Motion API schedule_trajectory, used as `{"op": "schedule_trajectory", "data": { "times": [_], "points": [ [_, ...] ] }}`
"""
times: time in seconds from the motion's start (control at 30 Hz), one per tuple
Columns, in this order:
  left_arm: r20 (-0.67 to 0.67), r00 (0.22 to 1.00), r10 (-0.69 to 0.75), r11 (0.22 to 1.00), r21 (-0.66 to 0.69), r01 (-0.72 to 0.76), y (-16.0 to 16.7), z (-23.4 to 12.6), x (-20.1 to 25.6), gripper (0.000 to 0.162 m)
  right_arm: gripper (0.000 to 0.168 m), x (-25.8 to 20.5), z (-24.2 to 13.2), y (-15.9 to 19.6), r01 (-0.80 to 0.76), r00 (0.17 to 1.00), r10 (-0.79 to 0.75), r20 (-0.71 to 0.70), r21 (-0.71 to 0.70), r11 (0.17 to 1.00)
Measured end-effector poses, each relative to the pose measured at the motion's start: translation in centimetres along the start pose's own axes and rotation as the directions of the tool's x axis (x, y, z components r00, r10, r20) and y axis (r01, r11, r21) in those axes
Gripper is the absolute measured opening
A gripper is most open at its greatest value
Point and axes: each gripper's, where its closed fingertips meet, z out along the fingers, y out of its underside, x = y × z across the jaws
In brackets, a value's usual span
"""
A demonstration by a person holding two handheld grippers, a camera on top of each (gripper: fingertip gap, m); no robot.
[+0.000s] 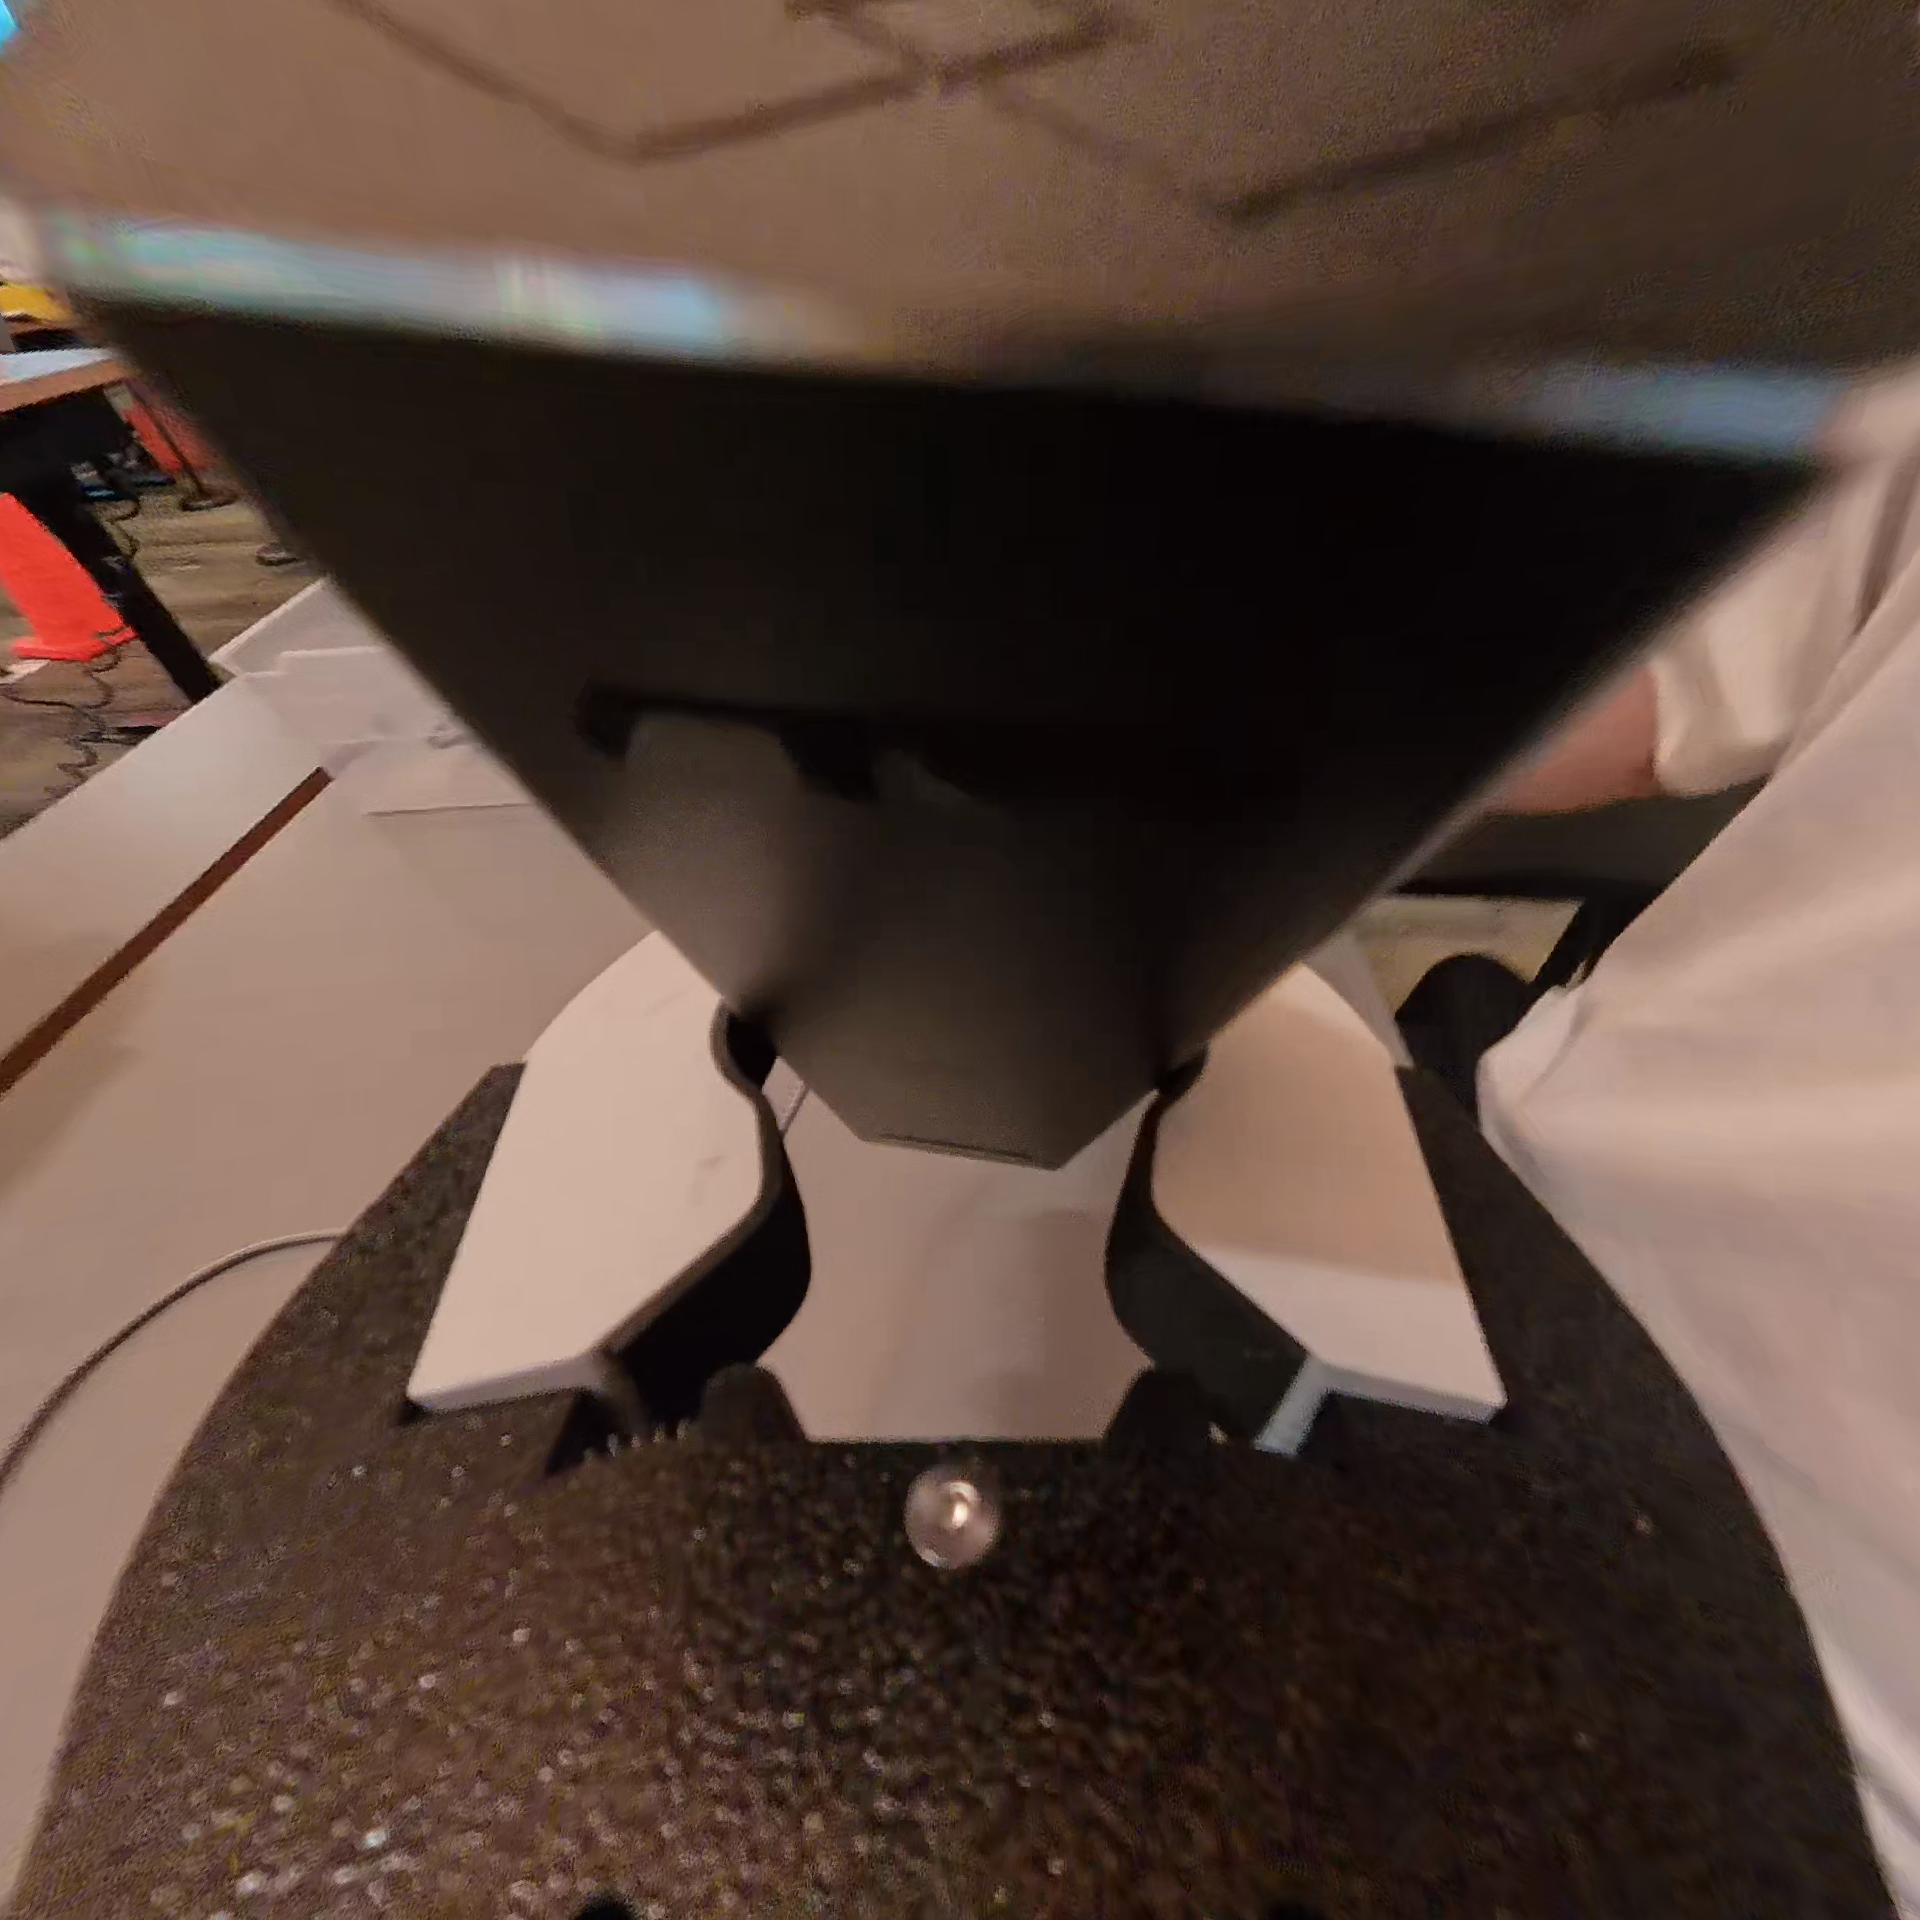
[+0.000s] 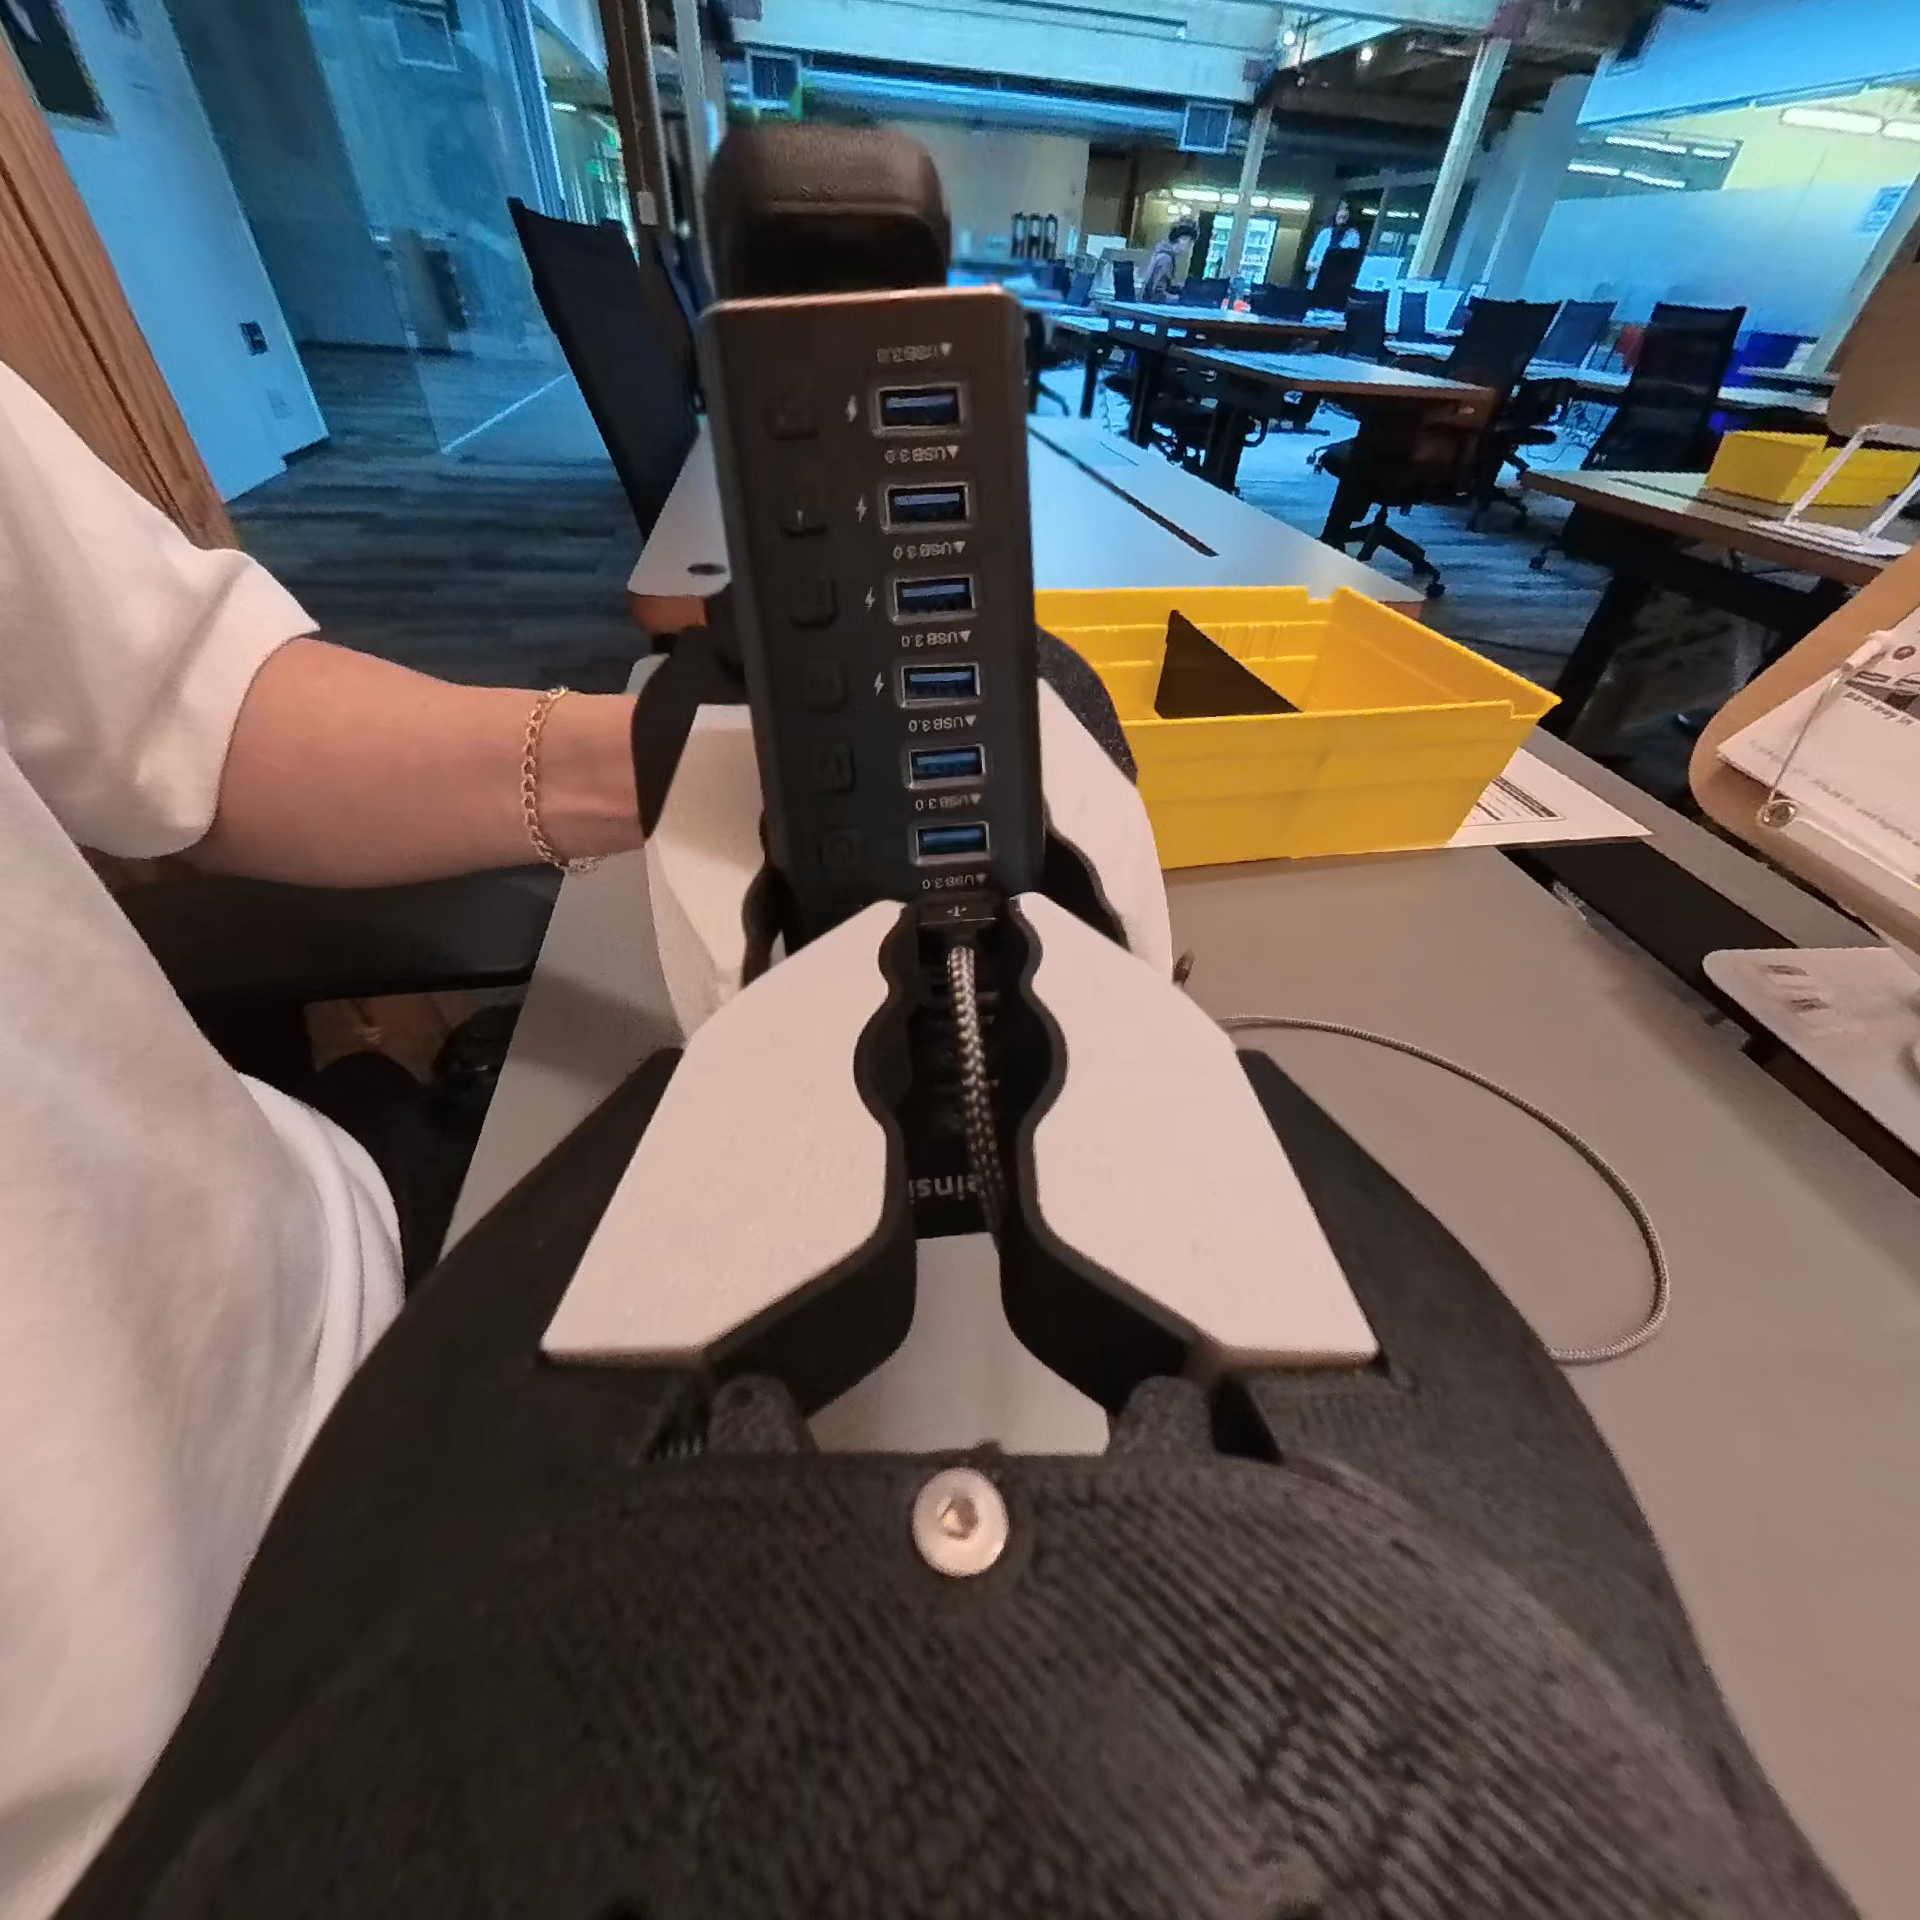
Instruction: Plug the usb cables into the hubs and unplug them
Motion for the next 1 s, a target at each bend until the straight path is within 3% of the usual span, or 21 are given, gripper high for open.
{"op": "schedule_trajectory", "data": {
  "times": [0.23,0.6,1.0],
  "points": [
    [0.051,0.991,0.126,0.986,-0.12,-0.119,1.2,0.1,-0.5,0.07,0.015,0.1,-0.2,0.9,0.051,0.999,-0.053,-0.012,-0.151,0.987],
    [0.063,0.989,0.131,0.983,-0.14,-0.121,1.4,1.0,-0.7,0.07,0.015,0.5,-1.2,1.6,0.128,0.988,-0.149,-0.044,-0.306,0.943],
    [0.086,0.99,0.112,0.989,-0.11,-0.102,1.2,1.0,-0.8,0.069,0.015,0.6,-1.4,1.2,0.146,0.984,-0.174,-0.047,-0.353,0.924]
  ]
}}
